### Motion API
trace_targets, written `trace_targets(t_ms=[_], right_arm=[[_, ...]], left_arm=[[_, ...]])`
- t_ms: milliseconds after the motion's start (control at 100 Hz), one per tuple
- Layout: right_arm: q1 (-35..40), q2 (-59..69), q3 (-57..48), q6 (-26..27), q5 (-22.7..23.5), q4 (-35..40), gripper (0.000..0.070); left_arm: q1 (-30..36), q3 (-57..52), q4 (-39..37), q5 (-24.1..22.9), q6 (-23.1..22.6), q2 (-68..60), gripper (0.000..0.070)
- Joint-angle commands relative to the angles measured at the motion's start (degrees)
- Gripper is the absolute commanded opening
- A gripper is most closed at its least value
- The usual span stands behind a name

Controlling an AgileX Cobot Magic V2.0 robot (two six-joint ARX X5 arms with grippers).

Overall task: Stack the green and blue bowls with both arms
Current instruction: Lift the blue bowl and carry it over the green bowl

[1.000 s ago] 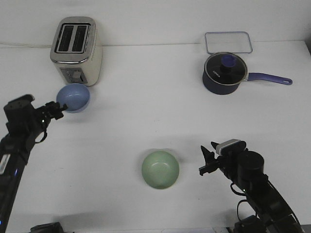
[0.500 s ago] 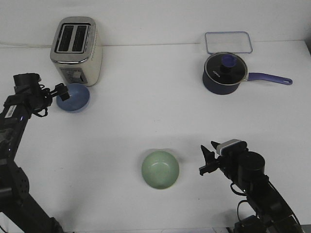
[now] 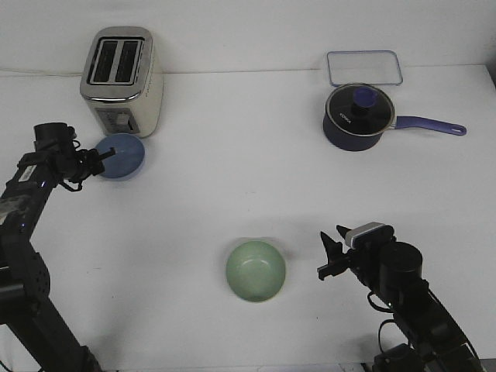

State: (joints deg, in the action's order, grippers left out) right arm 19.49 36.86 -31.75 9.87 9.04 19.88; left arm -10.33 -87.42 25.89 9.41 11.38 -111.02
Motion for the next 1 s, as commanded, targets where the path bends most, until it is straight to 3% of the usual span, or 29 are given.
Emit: trace_targets(t_ms=[0, 220, 540, 690, 990], right_arm=[[0.2, 0.3, -0.3, 0.5, 0.1, -0.6, 0.028], [0.2, 0.3, -0.3, 0.6, 0.1, -0.7, 0.028], [0.2, 0.3, -0.3, 0.6, 0.2, -1.7, 0.028], [0.2, 0.3, -0.3, 0.6, 0.2, -1.9, 0.028], [0.2, 0.3, -0.3, 0.6, 0.2, -1.9, 0.028]], left_arm=[[-0.1, -1.5, 1.1, 0.9, -1.8, -0.6, 0.0014], [-0.3, -1.5, 3.3, 6.9, -2.9, 8.2, 0.0014], [3.6, -1.4, 15.4, 16.2, -8.0, 25.5, 0.0014], [11.6, 1.0, 18.3, 17.9, -9.9, 31.8, 0.0014], [35.2, 17.4, 7.9, 17.3, -4.7, 36.2, 0.0014]])
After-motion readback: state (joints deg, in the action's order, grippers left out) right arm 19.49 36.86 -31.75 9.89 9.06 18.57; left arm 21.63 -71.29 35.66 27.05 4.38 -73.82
